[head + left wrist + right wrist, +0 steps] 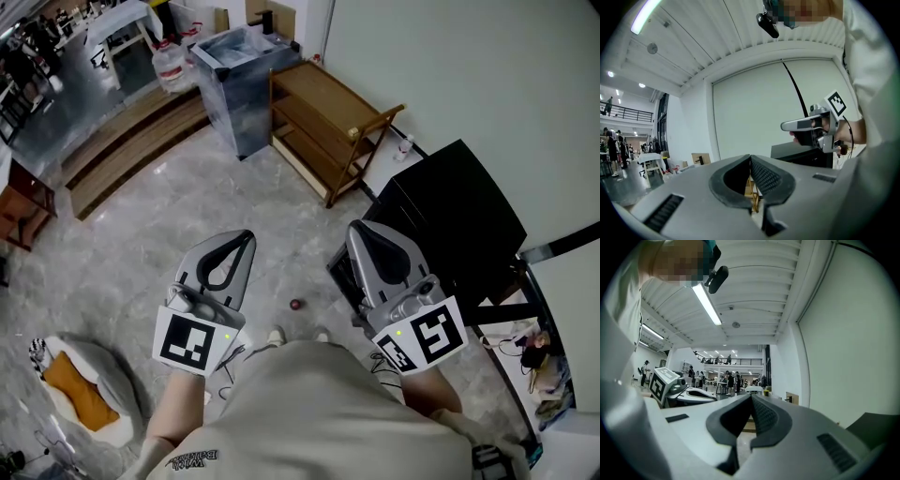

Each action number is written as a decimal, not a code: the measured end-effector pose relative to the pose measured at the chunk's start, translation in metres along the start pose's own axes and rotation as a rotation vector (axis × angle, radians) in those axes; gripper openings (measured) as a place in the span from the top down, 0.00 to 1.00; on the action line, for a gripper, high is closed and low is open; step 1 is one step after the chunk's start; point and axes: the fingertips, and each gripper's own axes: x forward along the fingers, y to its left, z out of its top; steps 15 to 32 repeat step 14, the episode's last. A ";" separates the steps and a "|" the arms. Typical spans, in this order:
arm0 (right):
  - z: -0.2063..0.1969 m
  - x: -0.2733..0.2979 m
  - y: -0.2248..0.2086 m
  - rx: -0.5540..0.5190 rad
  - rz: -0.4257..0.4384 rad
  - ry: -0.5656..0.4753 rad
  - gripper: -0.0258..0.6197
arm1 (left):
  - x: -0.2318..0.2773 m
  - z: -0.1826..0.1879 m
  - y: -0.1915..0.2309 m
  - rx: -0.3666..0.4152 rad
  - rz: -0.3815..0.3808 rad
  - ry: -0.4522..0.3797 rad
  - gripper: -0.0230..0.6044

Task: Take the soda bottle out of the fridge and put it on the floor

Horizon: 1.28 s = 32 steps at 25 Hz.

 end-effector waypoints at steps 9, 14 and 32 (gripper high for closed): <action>-0.003 -0.003 0.001 -0.040 -0.034 0.021 0.97 | -0.002 0.000 -0.002 0.035 -0.032 0.010 0.95; -0.005 0.000 0.011 -0.026 -0.027 0.014 0.97 | -0.006 0.000 -0.001 0.041 -0.045 0.005 0.95; -0.005 0.000 0.011 -0.026 -0.027 0.014 0.97 | -0.006 0.000 -0.001 0.041 -0.045 0.005 0.95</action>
